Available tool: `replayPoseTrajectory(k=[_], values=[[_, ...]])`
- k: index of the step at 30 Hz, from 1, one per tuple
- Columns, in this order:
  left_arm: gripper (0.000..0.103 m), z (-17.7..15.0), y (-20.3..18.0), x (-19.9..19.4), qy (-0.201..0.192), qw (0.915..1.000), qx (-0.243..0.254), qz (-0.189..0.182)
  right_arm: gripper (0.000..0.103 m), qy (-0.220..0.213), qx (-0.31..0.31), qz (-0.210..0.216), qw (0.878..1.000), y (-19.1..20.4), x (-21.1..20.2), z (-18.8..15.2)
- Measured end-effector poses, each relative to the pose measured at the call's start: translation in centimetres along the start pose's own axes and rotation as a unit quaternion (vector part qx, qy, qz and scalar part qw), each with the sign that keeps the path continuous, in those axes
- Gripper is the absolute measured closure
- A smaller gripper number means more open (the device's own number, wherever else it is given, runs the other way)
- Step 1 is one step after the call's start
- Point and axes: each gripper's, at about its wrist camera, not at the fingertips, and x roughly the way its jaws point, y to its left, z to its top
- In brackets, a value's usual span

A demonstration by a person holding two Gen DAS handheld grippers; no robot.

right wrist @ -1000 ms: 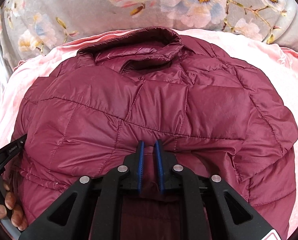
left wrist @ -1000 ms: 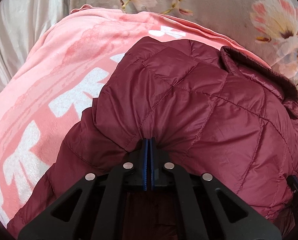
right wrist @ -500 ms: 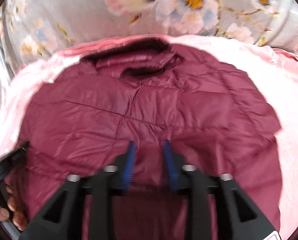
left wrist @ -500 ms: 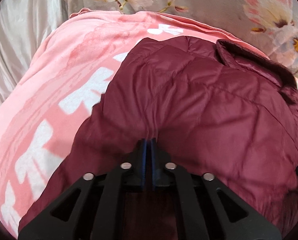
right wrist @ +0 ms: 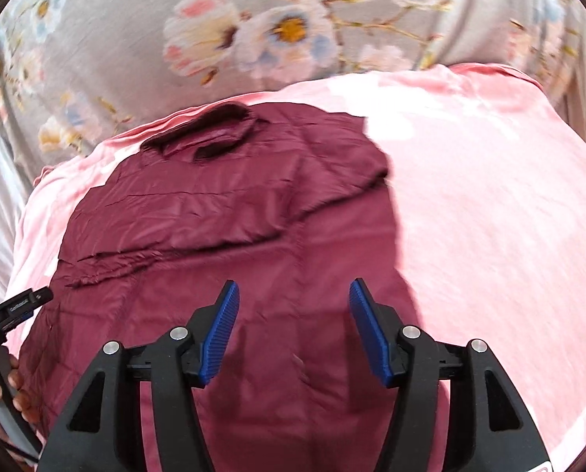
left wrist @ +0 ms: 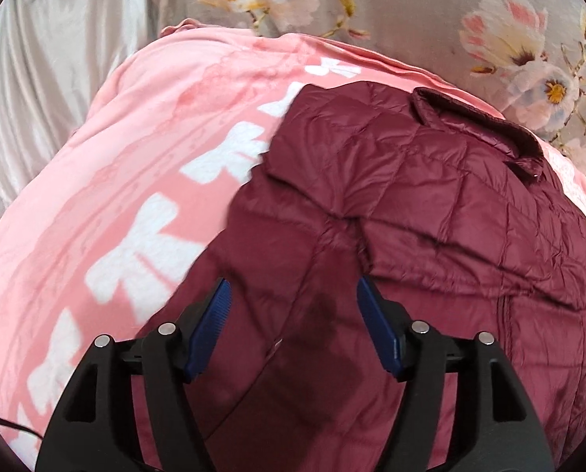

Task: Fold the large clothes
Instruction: 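Move both open grippers toward the jacket hem and hood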

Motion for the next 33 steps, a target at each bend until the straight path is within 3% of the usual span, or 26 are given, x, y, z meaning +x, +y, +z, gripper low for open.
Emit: replayPoseTrajectory(k=[17, 21, 26, 30, 33], values=[[0.032, -3.5, 6.9, -0.4, 0.055, 0.9972, -0.049, -0.012, 0.039, 0.03, 0.048, -0.02, 0.998, -4.8, -2.5, -5.1], [0.032, -3.8, 7.4, -0.7, 0.056, 0.9975, -0.042, -0.012, 0.039, 0.033, 0.047, -0.026, 0.998, -5.0, -2.6, -5.8], [0.032, -3.7, 8.9, -2.3, 0.02, 0.9976, -0.065, 0.009, 0.038, 0.037, 0.047, -0.029, 0.998, -5.3, -2.7, -6.3], [0.031, -3.4, 10.5, -0.6, 0.06, 0.9944, -0.087, -0.006, 0.038, 0.038, 0.047, -0.029, 0.998, -5.3, -2.8, -6.5], [0.031, -3.7, 11.1, -0.1, 0.06, 0.9935, -0.096, -0.004, 0.038, 0.038, 0.047, -0.031, 0.998, -5.3, -2.7, -6.6]])
